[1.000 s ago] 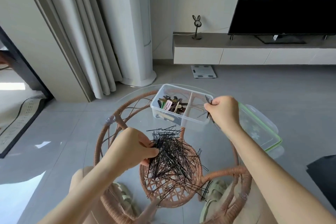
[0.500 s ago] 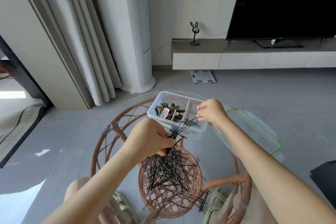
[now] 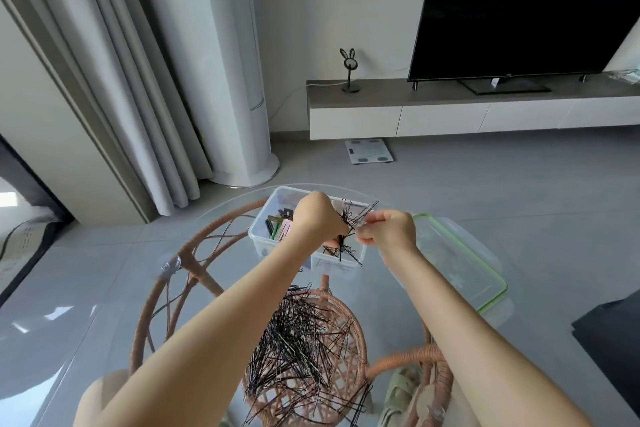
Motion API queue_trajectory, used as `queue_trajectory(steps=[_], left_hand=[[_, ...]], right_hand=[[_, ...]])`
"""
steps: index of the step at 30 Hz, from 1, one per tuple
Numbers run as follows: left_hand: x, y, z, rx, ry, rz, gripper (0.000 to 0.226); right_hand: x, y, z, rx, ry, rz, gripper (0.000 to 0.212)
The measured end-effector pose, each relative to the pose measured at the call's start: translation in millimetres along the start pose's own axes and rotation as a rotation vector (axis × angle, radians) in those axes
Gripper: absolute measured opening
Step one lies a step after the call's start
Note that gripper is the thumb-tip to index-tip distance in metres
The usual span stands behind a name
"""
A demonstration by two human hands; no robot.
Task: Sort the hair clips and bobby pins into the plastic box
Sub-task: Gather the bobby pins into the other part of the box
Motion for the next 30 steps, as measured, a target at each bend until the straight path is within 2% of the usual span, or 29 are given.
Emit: queue_trajectory(steps=[2, 6, 8, 11, 14, 16, 20, 23, 25, 27, 29, 30], left_hand=[[8, -1, 4, -0.009, -0.004, 0.032, 0.006], [20, -2, 9, 0.001, -0.062, 0.084, 0.033], [21, -4, 8, 0.046, -0.079, 0.151, 0.032], [23, -4, 8, 0.07, -0.03, 0.207, 0.018], [24, 1, 11, 0.074, 0.041, 0.236, 0.036], [17, 2, 13, 0.06, 0.036, 0.153, 0.034], [-18, 13, -1, 0.095, -0.073, -0.01, 0.032], [-52, 38, -25, 0.147, -0.233, -0.071, 0.029], [-62, 69, -44, 0.15, -0.327, -0.026, 0.03], [-59, 108, -63, 0.138, -0.388, -0.008, 0.031], [-43, 144, -75, 0.182, -0.397, 0.031, 0.029], [-30, 158, -76, 0.206, -0.351, 0.07, 0.028]], right_hand=[[-2, -3, 1, 0.033, 0.034, 0.044, 0.026], [-3, -5, 0, 0.055, 0.113, 0.083, 0.023], [0, -3, 0, 0.019, 0.142, 0.026, 0.024], [3, 0, 0, -0.088, 0.166, -0.151, 0.026], [2, 3, 0, -0.176, 0.156, -0.27, 0.026], [1, 8, -3, -0.228, 0.147, -0.297, 0.025], [-12, 17, -28, -0.372, 0.145, -0.357, 0.014], [-24, 9, -58, -0.455, 0.266, -0.509, 0.011], [-28, -14, -78, -0.462, 0.37, -0.691, 0.016], [-31, -41, -91, -0.489, 0.379, -0.844, 0.03], [-23, -61, -107, -0.584, 0.369, -0.91, 0.043], [-16, -66, -115, -0.639, 0.373, -0.915, 0.049]])
Point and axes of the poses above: each hand's wrist, its own z-axis towards the middle knuckle, its own x-axis out of the palm, y = z × x, the point moved 6 cm from there along z, towards the middle knuckle, and after that the axes turned 9 degrees about -y, right-handed, at the moved point
